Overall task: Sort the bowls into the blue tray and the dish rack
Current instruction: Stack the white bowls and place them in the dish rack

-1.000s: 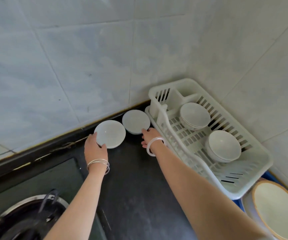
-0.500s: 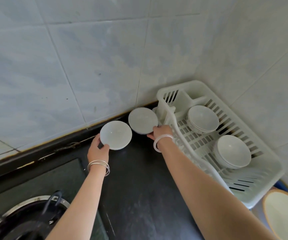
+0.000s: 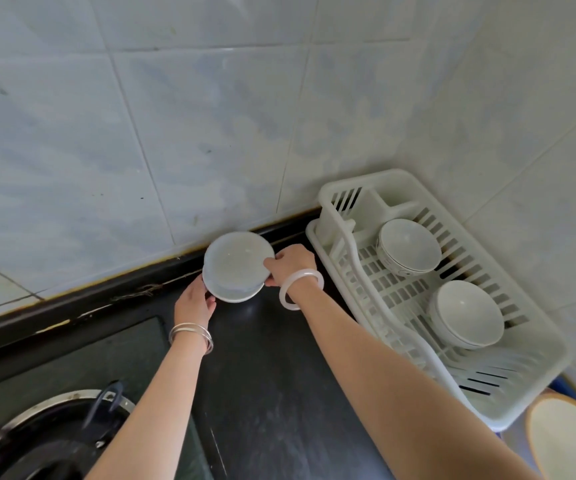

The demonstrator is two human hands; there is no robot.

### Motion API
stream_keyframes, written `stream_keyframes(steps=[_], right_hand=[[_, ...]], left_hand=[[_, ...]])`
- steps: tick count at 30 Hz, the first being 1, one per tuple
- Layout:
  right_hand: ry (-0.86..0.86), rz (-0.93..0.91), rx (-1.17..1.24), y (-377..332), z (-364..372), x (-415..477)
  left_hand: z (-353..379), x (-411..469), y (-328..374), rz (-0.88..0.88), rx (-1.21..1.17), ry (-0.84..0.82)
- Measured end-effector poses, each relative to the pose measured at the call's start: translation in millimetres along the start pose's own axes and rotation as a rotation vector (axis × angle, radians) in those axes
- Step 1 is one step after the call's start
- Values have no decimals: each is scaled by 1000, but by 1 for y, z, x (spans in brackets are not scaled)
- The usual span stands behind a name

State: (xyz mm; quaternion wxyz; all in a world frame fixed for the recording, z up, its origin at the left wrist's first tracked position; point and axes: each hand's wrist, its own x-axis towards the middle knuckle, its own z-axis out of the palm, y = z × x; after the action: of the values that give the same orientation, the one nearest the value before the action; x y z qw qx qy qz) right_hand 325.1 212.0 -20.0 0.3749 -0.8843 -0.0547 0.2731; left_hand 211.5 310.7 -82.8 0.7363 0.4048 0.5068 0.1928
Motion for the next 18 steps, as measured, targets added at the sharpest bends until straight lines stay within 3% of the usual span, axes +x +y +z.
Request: stream_keyframes(steps=[4,11,18], right_hand=[[7,2,-65,2,7,-2],[-10,-34,-193,7,11,2],[-211,125,274,22,19,3]], left_hand=[[2,3,3,-54,3,22],[4,7,6,-48,75,-78],[3,4,13,-88,44,-87]])
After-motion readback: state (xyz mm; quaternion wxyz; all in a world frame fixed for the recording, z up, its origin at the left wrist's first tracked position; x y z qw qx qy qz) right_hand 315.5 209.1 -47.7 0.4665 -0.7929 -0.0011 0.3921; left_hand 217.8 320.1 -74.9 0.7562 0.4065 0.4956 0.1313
